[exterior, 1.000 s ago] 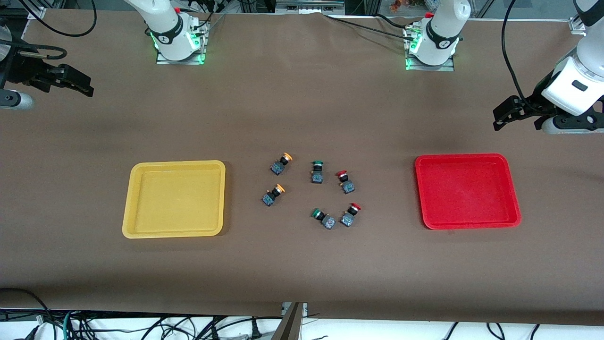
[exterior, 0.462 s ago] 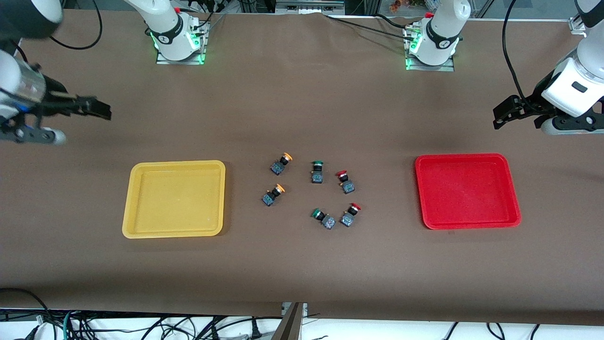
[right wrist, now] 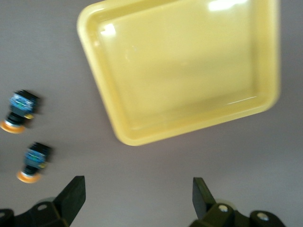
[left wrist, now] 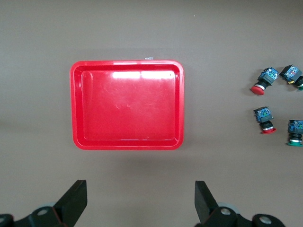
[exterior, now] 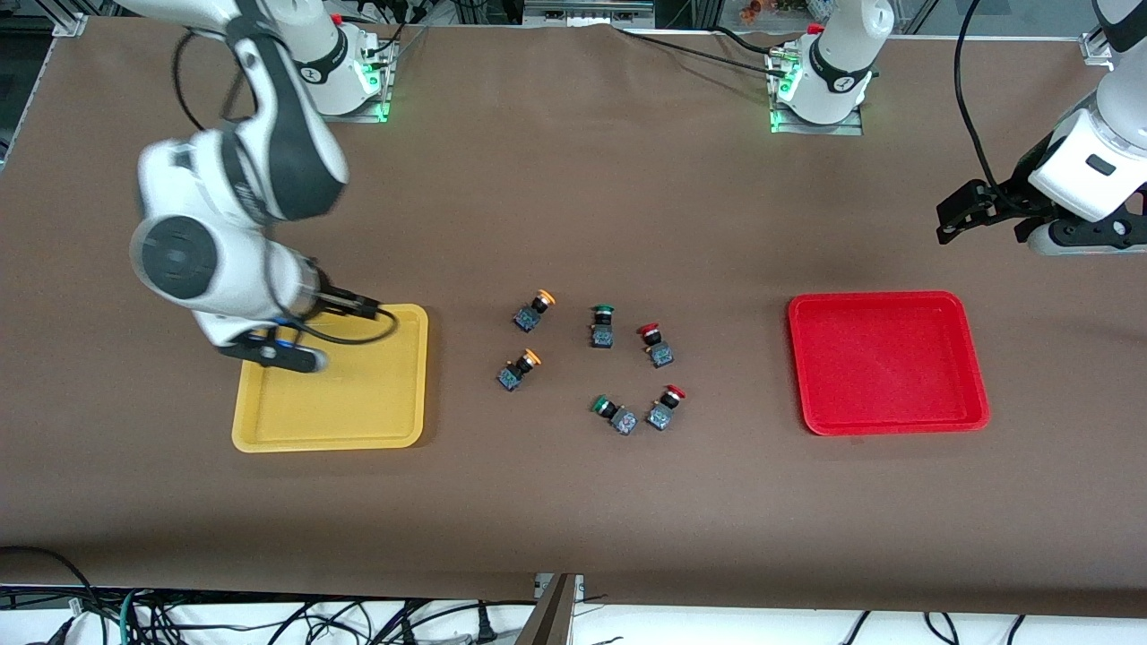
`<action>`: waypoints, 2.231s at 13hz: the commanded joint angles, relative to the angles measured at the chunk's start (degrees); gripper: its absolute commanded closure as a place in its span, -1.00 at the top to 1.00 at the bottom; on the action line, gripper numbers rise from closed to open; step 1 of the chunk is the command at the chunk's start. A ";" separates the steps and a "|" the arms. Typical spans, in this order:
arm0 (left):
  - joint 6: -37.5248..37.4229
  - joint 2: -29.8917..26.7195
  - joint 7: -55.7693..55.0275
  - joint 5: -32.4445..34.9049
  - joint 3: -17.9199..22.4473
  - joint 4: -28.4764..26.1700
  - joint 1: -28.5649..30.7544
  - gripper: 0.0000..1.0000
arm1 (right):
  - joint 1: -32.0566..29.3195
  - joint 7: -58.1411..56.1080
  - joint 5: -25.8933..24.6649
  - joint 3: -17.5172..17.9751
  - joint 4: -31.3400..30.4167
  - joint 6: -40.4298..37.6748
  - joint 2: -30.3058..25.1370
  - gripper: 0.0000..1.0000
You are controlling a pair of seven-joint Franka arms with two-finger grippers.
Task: Place red and yellow buttons in trays
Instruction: 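Lower the right gripper to an orange button while the left gripper reaches, then grasp the orange and red buttons with the right and left grippers, then drop the orange button in the yellow tray while the left gripper carries red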
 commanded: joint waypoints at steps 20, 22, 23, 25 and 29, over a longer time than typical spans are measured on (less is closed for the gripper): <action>50.04 53.44 -2.49 3.15 -4.08 17.35 -19.31 1.00 | 15.37 22.57 3.60 -0.73 0.87 17.15 15.28 -1.00; 49.96 53.54 -2.58 3.24 -3.91 17.09 -20.72 1.00 | 7.22 8.53 3.60 -0.82 0.88 9.13 11.23 -1.00; 49.70 53.46 -2.49 3.24 -3.82 16.91 -20.72 1.00 | 2.74 1.15 3.42 -0.91 0.88 6.14 10.43 -1.00; 49.78 53.54 -2.14 4.29 -3.65 16.56 -20.81 0.84 | -4.66 -11.00 2.81 -1.70 0.70 4.97 10.86 -1.00; 49.43 53.11 -2.06 5.00 -3.73 15.77 -20.90 -0.81 | -15.39 -24.48 1.14 -1.70 0.26 8.12 15.16 -1.00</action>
